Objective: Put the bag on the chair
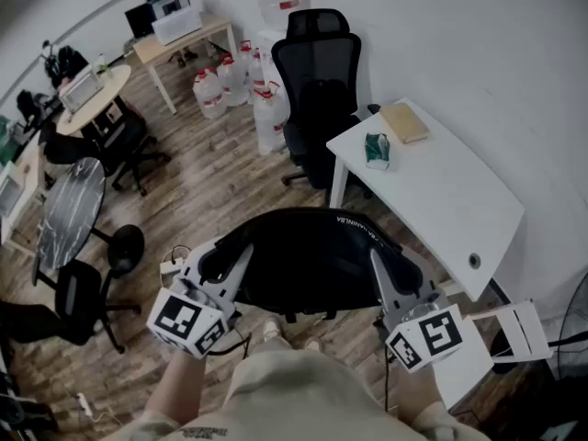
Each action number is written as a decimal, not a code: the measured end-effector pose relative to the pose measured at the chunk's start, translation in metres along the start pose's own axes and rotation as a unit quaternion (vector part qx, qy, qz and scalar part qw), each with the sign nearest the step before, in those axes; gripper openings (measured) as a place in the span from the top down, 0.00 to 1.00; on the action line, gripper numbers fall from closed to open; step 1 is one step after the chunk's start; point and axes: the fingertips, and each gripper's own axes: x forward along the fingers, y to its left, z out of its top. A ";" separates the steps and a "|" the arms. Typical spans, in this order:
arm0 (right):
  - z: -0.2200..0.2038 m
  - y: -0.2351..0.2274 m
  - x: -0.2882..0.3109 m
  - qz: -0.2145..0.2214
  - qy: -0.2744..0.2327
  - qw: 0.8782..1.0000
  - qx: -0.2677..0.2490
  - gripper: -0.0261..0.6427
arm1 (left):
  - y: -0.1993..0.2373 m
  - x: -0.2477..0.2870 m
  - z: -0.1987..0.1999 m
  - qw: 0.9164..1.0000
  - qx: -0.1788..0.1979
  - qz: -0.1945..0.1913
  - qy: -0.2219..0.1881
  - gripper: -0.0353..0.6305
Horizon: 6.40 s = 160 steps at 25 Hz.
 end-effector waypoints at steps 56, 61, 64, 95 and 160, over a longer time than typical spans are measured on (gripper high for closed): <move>0.003 -0.102 0.264 -0.034 0.033 0.999 0.008 0.85 | 0.214 0.193 0.015 0.999 0.006 -0.029 0.014 0.84; 0.012 -0.120 0.328 -0.048 0.030 0.998 -0.021 0.85 | 0.271 0.239 0.025 0.999 0.016 -0.035 0.003 0.84; 0.012 -0.134 0.361 -0.062 0.028 0.998 -0.009 0.85 | 0.296 0.263 0.028 0.999 0.026 -0.045 -0.005 0.84; 0.029 -0.438 0.611 -0.106 -0.015 0.994 0.008 0.85 | 0.441 0.643 0.058 0.996 0.004 -0.087 -0.011 0.84; -0.447 -0.671 0.749 -0.432 0.267 0.822 0.259 0.84 | 0.492 1.046 -0.391 0.889 0.059 -0.317 0.326 0.83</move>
